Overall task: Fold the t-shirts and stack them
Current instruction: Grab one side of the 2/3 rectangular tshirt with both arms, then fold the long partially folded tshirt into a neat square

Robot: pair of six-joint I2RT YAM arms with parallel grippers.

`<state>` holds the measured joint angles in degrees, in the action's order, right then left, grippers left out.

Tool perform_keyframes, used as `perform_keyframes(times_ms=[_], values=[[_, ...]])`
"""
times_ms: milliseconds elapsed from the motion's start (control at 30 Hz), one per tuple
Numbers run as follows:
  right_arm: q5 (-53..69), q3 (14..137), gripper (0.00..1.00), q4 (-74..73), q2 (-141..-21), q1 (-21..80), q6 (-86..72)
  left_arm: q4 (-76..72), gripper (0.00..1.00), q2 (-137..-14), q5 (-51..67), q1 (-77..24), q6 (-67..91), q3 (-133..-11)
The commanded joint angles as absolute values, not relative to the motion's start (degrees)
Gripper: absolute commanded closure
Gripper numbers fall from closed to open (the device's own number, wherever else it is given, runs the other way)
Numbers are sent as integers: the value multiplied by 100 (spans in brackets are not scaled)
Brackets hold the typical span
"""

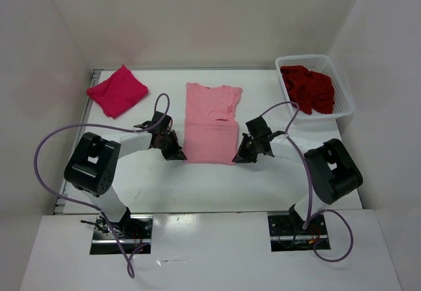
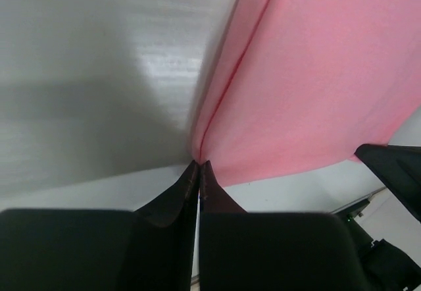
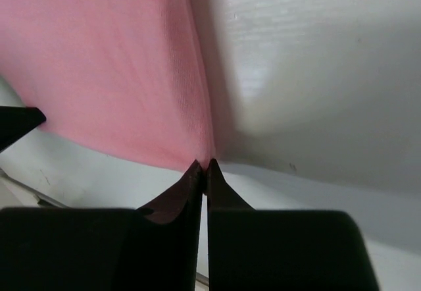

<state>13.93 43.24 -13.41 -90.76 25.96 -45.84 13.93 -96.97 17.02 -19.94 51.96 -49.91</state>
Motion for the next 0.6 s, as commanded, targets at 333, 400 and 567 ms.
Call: perform_keyframes(times_ms=[333,400,567], values=[[1652,4207,99,-3172,-6091,3324,-5442,4042,100,-6680,2268,-1978,4517,-4709],[1792,4577,99,-3112,-6318,2755,-4969,4017,100,-6897,2162,-1898,4518,-5482],[1846,5878,100,-2567,-7934,1917,-4202,3183,100,-8408,1882,-1767,4395,-7011]])
